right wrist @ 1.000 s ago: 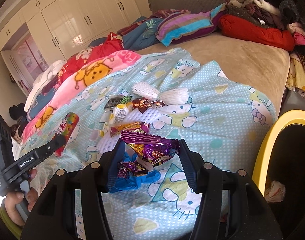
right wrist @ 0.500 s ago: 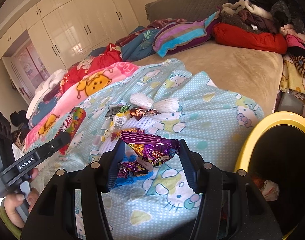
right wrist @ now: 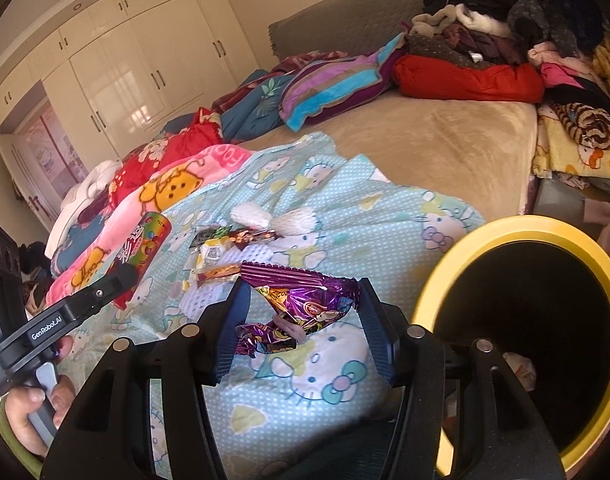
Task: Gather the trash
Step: 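Carry the tube and wrapper over the bin and open both tools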
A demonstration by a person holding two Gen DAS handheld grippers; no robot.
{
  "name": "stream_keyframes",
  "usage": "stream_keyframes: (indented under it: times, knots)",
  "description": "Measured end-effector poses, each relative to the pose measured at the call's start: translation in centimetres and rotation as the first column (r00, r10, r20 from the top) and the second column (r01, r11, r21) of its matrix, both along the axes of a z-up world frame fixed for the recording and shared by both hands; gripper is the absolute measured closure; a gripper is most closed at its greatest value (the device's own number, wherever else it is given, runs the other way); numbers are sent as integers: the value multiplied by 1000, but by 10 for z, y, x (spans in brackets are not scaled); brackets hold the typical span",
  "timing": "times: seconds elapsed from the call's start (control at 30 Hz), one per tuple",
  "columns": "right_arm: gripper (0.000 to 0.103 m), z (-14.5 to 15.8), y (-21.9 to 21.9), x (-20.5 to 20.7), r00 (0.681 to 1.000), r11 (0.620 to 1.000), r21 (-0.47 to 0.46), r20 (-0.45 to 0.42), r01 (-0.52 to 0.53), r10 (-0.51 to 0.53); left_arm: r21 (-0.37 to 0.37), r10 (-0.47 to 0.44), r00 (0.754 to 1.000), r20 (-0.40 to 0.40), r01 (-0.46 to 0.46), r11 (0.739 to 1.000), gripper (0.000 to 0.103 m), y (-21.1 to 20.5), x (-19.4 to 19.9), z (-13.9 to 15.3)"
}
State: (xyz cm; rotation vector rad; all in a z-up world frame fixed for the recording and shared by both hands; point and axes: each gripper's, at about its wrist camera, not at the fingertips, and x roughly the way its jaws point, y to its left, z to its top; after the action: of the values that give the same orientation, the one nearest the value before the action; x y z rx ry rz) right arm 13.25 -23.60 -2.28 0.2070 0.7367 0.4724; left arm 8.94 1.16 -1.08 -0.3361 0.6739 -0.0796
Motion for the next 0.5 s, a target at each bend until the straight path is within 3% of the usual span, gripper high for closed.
stream_keyframes:
  times: [0.5]
  knots:
    - [51,10,-47,-6,994,994,21,37,104,-105,7,-81,997,15,81,997,77,-33,1,9]
